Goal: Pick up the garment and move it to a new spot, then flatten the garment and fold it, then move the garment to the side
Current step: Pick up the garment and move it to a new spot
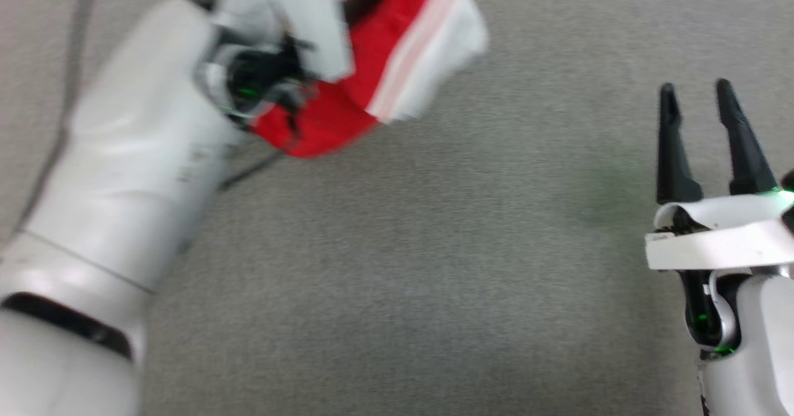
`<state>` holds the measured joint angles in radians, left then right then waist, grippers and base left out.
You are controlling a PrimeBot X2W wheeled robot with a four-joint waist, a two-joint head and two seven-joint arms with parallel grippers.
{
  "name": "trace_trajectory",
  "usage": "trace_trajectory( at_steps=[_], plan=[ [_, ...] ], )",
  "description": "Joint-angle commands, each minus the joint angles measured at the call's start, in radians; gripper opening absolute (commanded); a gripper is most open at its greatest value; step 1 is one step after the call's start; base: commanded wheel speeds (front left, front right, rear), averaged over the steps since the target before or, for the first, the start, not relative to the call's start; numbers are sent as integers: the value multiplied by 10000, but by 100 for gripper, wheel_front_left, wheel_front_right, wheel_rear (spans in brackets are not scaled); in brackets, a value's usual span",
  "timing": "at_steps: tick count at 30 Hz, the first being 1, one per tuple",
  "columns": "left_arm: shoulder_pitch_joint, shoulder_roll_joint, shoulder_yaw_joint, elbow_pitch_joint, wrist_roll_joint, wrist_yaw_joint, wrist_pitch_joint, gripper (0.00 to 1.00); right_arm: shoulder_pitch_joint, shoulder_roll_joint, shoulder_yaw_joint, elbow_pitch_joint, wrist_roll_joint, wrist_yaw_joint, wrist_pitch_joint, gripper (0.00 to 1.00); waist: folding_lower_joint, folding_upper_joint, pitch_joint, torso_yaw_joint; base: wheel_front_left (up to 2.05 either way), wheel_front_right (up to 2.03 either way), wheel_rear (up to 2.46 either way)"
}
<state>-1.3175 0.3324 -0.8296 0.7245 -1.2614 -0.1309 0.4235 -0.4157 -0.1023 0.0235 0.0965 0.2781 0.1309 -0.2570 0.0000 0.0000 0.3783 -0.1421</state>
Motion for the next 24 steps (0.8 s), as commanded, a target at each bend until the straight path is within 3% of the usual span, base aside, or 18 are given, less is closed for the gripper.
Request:
trace_trajectory(
  at_steps=[1,6,12,15,24],
  plan=[
    [-69,-176,-82,-67,40,9,37,0,181,74,-149,-45,-2,-3,-72,100,0,0,-192,-605,0,0,0],
    [-9,-1290,-324,-162,-213,9,191,0,456,239,-873,-380,61,-3,-78,100,0,0,-33,-1216,0,0,0],
    [179,-2018,-351,239,-522,14,99,0,538,432,-1320,-782,206,-1,-82,100,0,0,345,-1868,0,0,0],
    [368,-2002,-642,601,-267,12,-103,0,394,493,-1240,-872,355,-1,-83,100,0,0,606,-2234,0,0,0],
    [201,-1107,-1848,1964,914,12,-609,0,280,514,-1020,-850,976,-1,-84,100,0,0,1040,-2816,0,0,0]
  ],
)
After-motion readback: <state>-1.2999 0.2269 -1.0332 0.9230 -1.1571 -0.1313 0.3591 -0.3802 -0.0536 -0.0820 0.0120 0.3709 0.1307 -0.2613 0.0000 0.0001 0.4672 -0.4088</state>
